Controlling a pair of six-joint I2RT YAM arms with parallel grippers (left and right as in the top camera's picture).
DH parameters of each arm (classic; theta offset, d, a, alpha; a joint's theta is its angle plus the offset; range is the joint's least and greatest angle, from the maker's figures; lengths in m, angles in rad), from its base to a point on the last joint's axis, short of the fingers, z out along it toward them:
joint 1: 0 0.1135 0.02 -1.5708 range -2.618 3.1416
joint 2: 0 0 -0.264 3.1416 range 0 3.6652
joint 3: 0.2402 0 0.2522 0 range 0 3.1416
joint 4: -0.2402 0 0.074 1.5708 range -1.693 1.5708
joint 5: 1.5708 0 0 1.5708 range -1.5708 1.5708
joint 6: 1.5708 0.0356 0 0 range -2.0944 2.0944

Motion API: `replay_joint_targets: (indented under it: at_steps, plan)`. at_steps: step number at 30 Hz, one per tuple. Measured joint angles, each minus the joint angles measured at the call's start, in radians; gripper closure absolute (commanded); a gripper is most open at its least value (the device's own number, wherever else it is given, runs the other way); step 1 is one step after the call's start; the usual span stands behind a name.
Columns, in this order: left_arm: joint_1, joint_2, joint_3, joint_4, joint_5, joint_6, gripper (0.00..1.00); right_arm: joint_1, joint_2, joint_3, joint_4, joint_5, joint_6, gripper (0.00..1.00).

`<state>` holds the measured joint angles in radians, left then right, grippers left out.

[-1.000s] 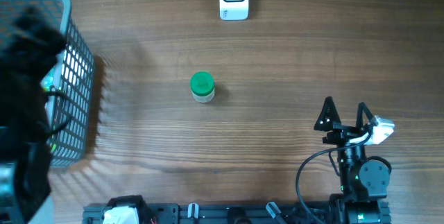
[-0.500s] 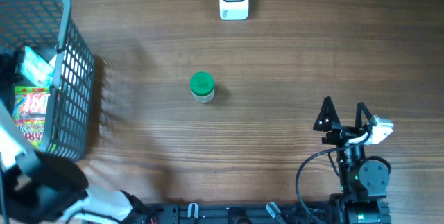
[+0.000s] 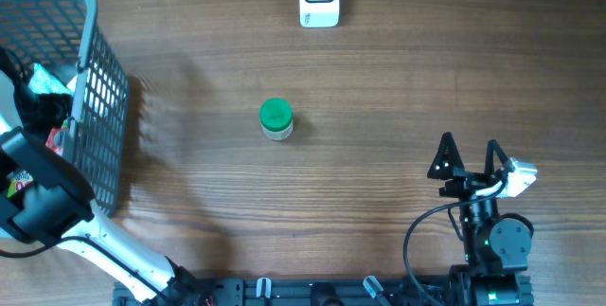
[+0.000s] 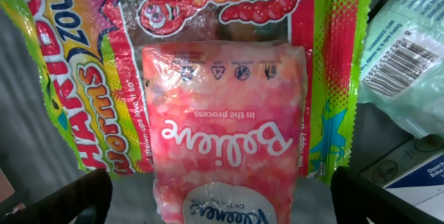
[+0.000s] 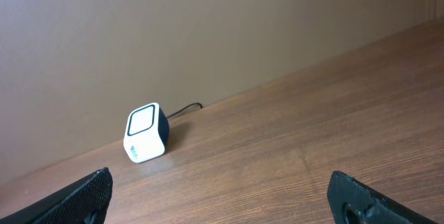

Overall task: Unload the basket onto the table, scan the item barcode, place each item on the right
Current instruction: 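Grasp the red-white snack pack in the basket with left gripper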

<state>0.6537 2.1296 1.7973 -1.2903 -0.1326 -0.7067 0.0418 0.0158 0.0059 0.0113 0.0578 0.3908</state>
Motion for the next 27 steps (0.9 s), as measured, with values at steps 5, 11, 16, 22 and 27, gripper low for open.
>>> replay_joint_targets:
  at_steps: [5, 11, 16, 22, 27]
  plan:
    - [0.0, 0.0, 0.0, 0.004, 0.0, -0.006, 0.61, 0.0, 0.0, 0.0, 0.0, 0.0, 0.0, 0.0]
    - [0.0, 0.0, 0.0, -0.001, 0.0, -0.01, 0.73, 0.0, 0.0, 0.0, 0.0, 0.0, 0.0, 0.0]
    - [0.0, -0.023, 0.034, -0.047, 0.016, -0.01, 0.73, 0.0, 0.0, 0.0, 0.0, 0.0, 0.0, 0.0]
    - [-0.002, -0.299, 0.23, -0.082, 0.198, -0.01, 0.71, 0.0, 0.0, 0.0, 0.0, 0.0, 0.0, 0.0]
    - [-0.144, -0.599, 0.275, -0.086, 0.37, -0.01, 0.69, 0.0, 0.0, 0.0, 0.0, 0.0, 0.0, 0.0]
